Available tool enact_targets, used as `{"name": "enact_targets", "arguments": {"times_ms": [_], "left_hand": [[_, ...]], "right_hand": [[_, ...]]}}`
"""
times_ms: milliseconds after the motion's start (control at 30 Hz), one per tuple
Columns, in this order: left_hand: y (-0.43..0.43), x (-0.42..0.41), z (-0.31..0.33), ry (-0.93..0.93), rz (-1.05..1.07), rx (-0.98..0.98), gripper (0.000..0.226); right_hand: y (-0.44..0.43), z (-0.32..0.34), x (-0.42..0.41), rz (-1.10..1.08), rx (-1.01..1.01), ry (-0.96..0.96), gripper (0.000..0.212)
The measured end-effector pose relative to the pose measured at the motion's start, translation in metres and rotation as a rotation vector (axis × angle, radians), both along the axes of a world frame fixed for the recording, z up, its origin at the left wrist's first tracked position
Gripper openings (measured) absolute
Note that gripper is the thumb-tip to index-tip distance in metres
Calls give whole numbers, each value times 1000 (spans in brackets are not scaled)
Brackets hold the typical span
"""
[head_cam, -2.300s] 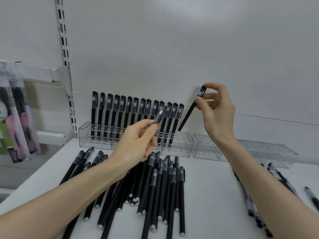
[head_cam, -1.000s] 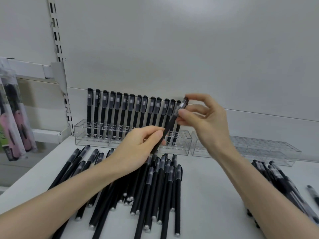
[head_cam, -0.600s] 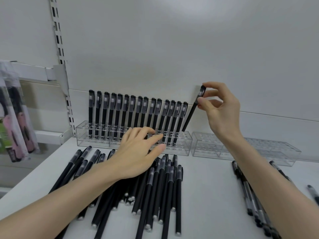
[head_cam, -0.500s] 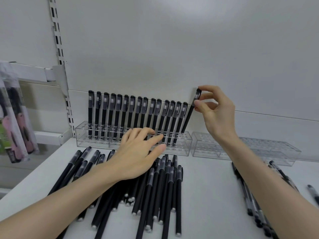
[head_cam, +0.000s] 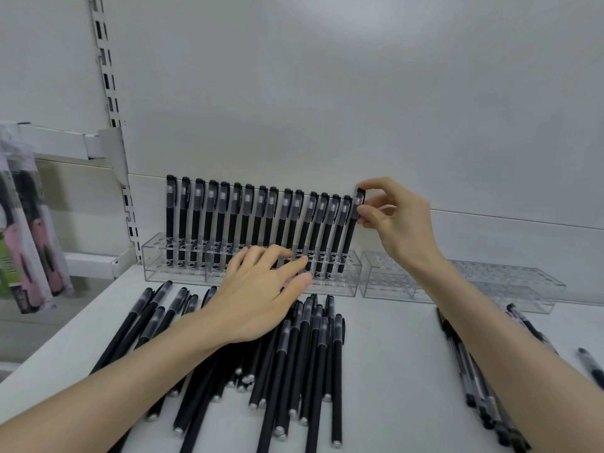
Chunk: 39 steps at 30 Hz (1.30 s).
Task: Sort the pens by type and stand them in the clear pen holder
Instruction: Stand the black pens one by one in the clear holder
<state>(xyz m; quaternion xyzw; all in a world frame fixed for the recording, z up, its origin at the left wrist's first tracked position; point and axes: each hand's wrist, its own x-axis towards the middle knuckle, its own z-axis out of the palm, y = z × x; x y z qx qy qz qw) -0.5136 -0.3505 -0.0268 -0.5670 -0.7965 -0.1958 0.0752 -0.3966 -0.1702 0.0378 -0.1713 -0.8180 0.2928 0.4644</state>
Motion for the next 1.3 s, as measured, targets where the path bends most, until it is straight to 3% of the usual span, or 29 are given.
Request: {"name": "enact_targets", "arguments": {"times_ms": [367,500,633,733,833,933,1033,1300], "left_hand": [[0,1,0,-11,16,-6,85],[0,2,2,-23,3,-13,90],[1,2,2,-38,1,-17,78],[2,3,2,-38,4,-16,78],[1,3,2,-41,9,0,89],[2,4,2,-53,26,-18,76],[1,5,1,-58,29,-38,73],[0,5,-1,-28,24,-18,90]], "right_hand": [[-2,-10,2,-24,5,-31,27],[-1,-10,4,-70,95,-63,28],[-4,-10,13,-105,143,-75,25],[-6,-16,23,-152,149,-177,19],[-2,-28,32,-223,183,-426,26],[0,-36,40,-195,200,-562,31],[1,-41,42,-188,243,-615,26],[-6,-40,39,-147,295,-588,25]]}}
